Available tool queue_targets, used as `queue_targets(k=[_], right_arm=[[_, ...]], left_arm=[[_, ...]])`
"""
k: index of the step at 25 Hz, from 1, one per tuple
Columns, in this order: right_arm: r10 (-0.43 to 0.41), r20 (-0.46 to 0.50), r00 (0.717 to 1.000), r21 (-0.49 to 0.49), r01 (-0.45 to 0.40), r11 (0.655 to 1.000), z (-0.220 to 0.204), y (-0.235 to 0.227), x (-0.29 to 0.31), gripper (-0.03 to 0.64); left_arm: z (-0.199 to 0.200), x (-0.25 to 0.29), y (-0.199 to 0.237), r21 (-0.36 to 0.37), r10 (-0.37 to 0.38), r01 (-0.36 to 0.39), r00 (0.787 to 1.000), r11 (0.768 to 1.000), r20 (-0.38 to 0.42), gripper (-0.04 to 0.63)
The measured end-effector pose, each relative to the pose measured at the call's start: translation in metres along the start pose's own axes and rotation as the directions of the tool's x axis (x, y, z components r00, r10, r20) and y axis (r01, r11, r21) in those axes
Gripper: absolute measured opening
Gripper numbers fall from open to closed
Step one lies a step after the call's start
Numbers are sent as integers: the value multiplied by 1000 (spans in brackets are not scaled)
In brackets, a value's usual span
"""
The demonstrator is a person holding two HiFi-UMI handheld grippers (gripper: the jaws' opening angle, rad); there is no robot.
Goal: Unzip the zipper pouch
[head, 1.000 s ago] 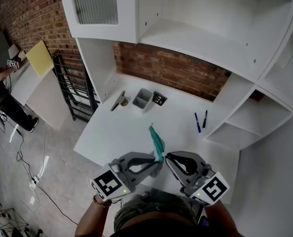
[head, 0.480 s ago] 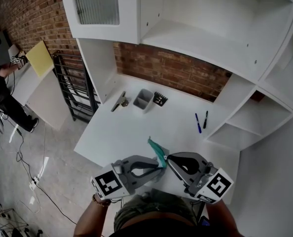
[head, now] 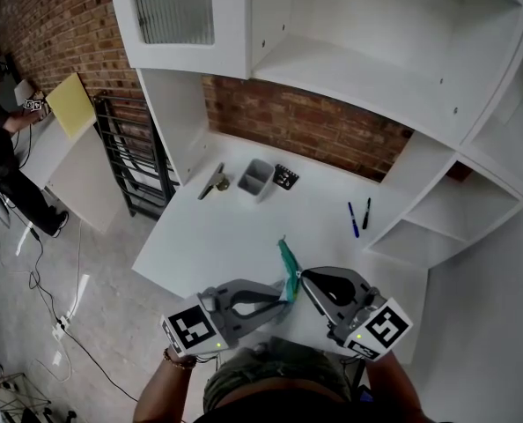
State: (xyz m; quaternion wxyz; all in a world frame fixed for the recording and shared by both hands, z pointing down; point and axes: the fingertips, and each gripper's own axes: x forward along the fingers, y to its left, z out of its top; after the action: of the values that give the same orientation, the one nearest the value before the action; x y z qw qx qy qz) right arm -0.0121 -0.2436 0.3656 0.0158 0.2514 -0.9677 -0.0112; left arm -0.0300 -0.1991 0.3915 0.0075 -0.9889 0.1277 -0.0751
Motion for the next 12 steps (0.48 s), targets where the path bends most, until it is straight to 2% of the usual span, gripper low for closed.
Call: queue_targets(k=[10,12], right_arm=[[-115,-19,993,18,116,993,-9,-32,-14,6],[-125,-20,992,16,125,992,-9,-36,-17,6]], left_arm=[[-3,-7,0,-76,31,-28,999,997,34,9],[-6,-9,-1,-71,25,-23,999,997,31,9]])
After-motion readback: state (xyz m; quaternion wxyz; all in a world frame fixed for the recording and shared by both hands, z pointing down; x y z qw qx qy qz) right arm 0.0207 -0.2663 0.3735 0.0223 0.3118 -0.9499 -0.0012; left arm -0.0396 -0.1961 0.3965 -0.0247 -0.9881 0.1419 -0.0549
